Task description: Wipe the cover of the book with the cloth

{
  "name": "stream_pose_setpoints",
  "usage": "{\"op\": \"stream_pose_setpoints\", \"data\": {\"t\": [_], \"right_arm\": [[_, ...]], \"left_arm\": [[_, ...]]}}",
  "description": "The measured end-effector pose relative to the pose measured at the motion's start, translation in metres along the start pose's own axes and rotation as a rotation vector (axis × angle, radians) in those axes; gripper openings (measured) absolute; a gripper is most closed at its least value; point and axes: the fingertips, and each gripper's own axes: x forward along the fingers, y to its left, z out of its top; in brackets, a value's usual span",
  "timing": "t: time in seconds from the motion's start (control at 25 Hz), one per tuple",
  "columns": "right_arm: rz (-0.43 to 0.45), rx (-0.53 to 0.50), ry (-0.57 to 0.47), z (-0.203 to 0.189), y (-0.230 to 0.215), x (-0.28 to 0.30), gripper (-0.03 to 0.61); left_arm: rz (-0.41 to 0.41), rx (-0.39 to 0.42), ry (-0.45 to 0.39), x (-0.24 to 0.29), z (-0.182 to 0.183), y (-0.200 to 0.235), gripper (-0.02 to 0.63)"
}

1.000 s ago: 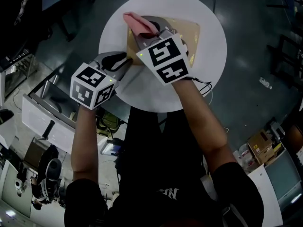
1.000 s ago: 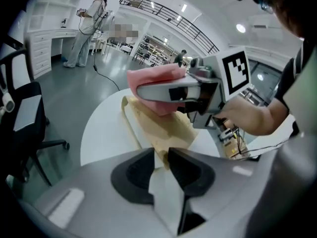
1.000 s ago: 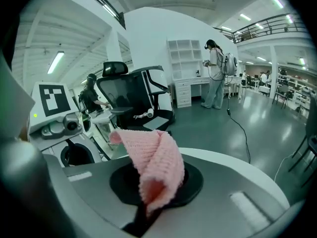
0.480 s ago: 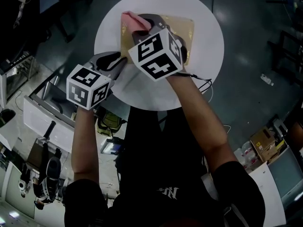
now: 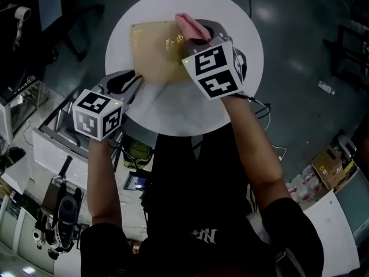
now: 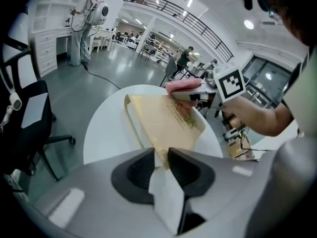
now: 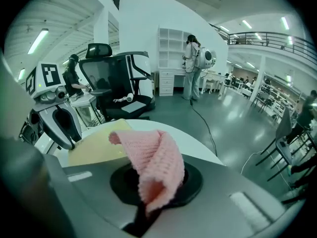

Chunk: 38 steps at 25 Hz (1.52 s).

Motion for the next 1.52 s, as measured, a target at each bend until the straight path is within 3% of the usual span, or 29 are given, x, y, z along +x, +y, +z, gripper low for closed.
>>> {"op": "stream_pose_setpoints", "data": {"t": [0.4,0.6,0.68,0.76,0.84,1.0,1.2,1.52], "right_arm": [[-0.093,0.107,0.022,-0.035,-0.055,-0.022,0.009],[-0.16,0.233,0.079,-0.064,-0.089,-0.033,0.009],[-0.167,0.276,0.007,-0.056,-0.092,-0.045,0.009],[-0.106,0.296,-0.093,-0.029,-0.075,-0.055,0.009],[0.03,0.33,-0.154,0.001,-0.036,-0.053,0.009],[0.275,0.4,-0.177,0.044,0.045,-0.033,0.009],[0.353,0.312,-0.093,0.055,0.111,0.007,0.009],[0.235,0.059,0.002,0.047,0.124,0.031,0.009]], "left_arm": [[0.017,-0.022,0.007,0.0,0.001,-0.001,0.089],[0.012,-0.027,-0.002,0.0,0.001,-0.004,0.089],[0.011,-0.025,-0.004,0.0,0.0,-0.004,0.089],[0.011,-0.015,-0.006,0.0,0.001,-0.001,0.089],[0.013,-0.013,-0.009,-0.001,0.001,0.0,0.089],[0.021,-0.017,-0.015,-0.003,0.002,-0.001,0.089],[0.014,-0.021,-0.017,-0.003,0.001,0.0,0.089],[0.007,-0.029,-0.025,-0.003,0.001,0.002,0.089]]}}
